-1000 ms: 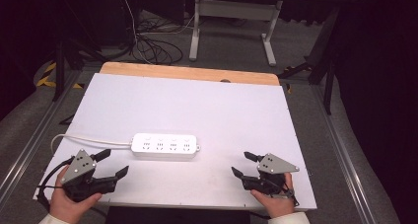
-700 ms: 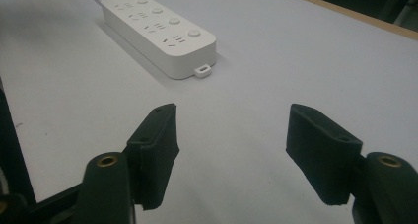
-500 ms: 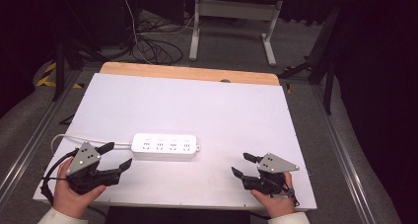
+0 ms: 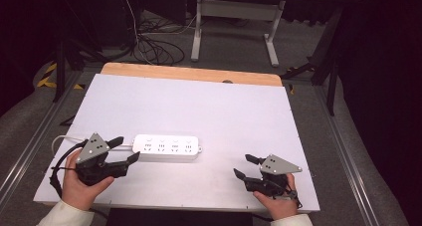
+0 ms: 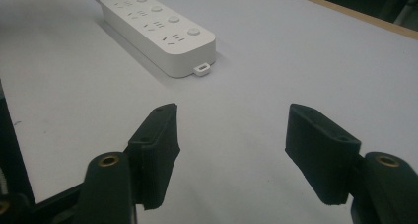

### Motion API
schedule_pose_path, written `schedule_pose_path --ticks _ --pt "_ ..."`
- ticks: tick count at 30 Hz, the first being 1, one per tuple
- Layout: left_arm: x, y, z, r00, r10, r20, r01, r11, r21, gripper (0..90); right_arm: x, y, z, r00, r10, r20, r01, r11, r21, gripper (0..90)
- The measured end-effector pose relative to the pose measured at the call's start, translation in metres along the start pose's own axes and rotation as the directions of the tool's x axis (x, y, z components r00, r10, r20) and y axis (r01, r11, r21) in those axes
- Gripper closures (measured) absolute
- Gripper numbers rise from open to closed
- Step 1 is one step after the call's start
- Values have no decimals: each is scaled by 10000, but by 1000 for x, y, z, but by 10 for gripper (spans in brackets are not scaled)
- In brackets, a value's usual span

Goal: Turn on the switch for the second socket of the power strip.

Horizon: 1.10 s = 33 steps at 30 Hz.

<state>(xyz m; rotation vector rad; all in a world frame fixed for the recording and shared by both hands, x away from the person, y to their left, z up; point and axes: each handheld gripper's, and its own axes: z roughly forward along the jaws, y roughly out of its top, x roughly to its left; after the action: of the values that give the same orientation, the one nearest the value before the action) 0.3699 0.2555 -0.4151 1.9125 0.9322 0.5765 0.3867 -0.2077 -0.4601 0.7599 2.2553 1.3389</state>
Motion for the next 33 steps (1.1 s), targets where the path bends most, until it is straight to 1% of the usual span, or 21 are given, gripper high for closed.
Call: schedule_pose_path --ticks 3,4,6,7,8,10,12,15,18,20,26,29,31,32,33 --pt "0 4 4 10000 26 -24 -26 10000 -3 298 0 0 0 10000 12 -16 -12 10000 -17 379" --pt "0 5 6 10000 -32 42 32 10000 -19 300 0 0 0 10000 -1 -9 1 10000 -1 379" --pt "0 7 9 10000 -59 41 59 10000 -37 301 0 0 0 10000 6 -5 -6 10000 -1 379" --pt "1 8 10 10000 1 43 -1 10000 -8 302 0 0 0 10000 5 -22 -5 10000 -21 379" --pt "1 9 12 10000 -46 82 46 10000 29 302 0 0 0 10000 3 -25 -3 10000 -22 378" --pt "1 10 15 9999 80 98 -82 9998 173 302 0 0 0 10000 -4 -17 4 10000 -9 378" --pt "0 12 19 9999 49 164 -52 9997 235 309 0 0 0 10000 1 -16 -1 10000 -17 379" --pt "0 14 23 9997 240 83 -243 9991 348 315 0 0 0 10000 1 -25 -1 10000 -30 379" --pt "-2 16 29 9996 276 74 -279 9988 400 324 0 0 0 10000 0 -21 0 10000 -32 379" --pt "-2 18 32 9993 380 38 -381 9982 469 330 0 0 0 10000 -7 -15 7 10000 -21 379" --pt "-2 21 41 9996 278 82 -282 9981 552 346 0 -1 0 10000 -41 -7 41 10000 -28 380" --pt "-2 23 46 9997 226 131 -235 9976 655 366 -1 -1 0 10000 -36 13 36 10000 -36 380" --pt "-1 24 50 9996 278 90 -284 9969 728 378 -1 -1 0 10000 -18 23 18 10000 -7 380" --pt "-1 25 52 9997 211 154 -222 9968 762 379 -1 -1 0 10000 -17 21 17 10000 -3 380" --pt "-1 25 53 9997 215 131 -224 9967 778 380 -1 -1 0 10000 -20 28 20 10000 -1 380"
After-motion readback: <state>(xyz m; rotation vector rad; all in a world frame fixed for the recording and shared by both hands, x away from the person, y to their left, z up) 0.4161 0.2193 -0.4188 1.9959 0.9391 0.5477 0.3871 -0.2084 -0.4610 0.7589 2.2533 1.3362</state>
